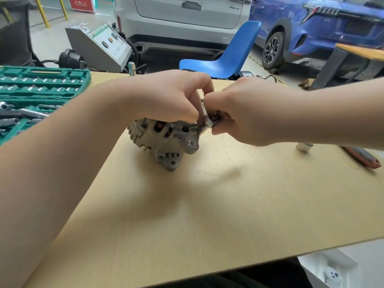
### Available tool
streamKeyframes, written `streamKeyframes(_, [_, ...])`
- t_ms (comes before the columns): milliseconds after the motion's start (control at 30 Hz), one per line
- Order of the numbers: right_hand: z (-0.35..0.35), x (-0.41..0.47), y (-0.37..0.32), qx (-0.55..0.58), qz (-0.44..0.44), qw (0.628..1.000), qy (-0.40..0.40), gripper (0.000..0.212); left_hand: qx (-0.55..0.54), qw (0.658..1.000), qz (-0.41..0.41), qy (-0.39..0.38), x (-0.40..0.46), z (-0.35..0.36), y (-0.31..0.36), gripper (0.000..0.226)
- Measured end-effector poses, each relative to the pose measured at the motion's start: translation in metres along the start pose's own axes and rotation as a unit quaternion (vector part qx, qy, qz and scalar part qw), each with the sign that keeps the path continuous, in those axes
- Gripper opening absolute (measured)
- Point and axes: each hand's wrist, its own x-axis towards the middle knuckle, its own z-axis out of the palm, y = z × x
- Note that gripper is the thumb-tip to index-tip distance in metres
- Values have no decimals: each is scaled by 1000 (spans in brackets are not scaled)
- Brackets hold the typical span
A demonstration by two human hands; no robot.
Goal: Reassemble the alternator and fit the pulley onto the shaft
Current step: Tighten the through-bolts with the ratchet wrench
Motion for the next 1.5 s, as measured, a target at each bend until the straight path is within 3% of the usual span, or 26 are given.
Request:
streamKeyframes(100, [0,3,-5,132,108,985,-2,31,-7,1000,9,5,1,3,0,40])
streamKeyframes(200, [-1,7,-11,278,204,938,-20,32,-7,999,12,41,2,6,-1,44])
streamKeyframes(333, [1,7,-14,412,256,874,-25,32,18,999,10,47,5,10,-1,49])
streamKeyframes(400, [1,8,-14,429,261,864,-28,32,25,998,9,61,7,13,-1,51])
streamKeyframes(433, [1,8,-14,419,256,871,-28,31,25,997,10,65,7,14,-1,50])
streamKeyframes(500, [1,6,-10,317,212,924,-25,28,25,997,16,72,8,15,-1,47])
streamKeyframes(600, [-1,3,-3,71,47,996,-7,14,31,996,27,80,9,15,-3,46])
streamKeyframes(667, [-4,5,3,-69,-71,995,-11,14,41,995,21,85,9,15,-2,50])
streamKeyframes(733, [-7,8,8,-106,-102,989,-15,14,41,995,18,87,8,14,-3,54])
streamKeyframes(833, [-6,7,3,62,45,997,-26,26,14,996,23,88,6,15,-3,57])
streamKeyframes(900, [0,9,-4,282,169,943,-46,31,8,996,20,86,6,16,-2,59])
streamKeyframes(967, [1,12,-10,417,243,875,-43,30,17,997,16,76,7,15,-2,59])
streamKeyframes(1000, [0,12,-10,410,241,878,-42,29,20,997,15,73,8,15,-2,58])
streamKeyframes(1033, [-1,11,-7,350,216,910,-44,28,21,997,16,71,8,14,-3,56])
streamKeyframes(1100, [-2,9,0,164,111,980,-36,24,19,997,20,71,9,14,-4,53])
streamKeyframes(1133, [-3,7,3,71,37,996,-25,19,21,997,21,72,9,14,-5,53])
streamKeyframes(1200, [-6,7,9,-66,-104,992,-19,16,25,997,18,75,9,14,-4,57])
streamKeyframes(1267, [-10,10,14,-99,-137,985,-29,21,24,996,17,84,9,15,-4,60])
streamKeyframes(1367, [-8,9,4,82,37,995,-38,25,19,996,18,88,9,17,-4,60])
streamKeyframes(1433, [-2,10,-5,298,166,938,-58,32,24,996,14,82,9,16,-4,60])
streamKeyframes(1467, [-2,10,-9,378,213,900,-54,32,27,997,13,78,9,16,-3,59])
streamKeyframes(1500, [-3,11,-11,403,230,884,-51,31,29,997,12,74,9,15,-3,58])
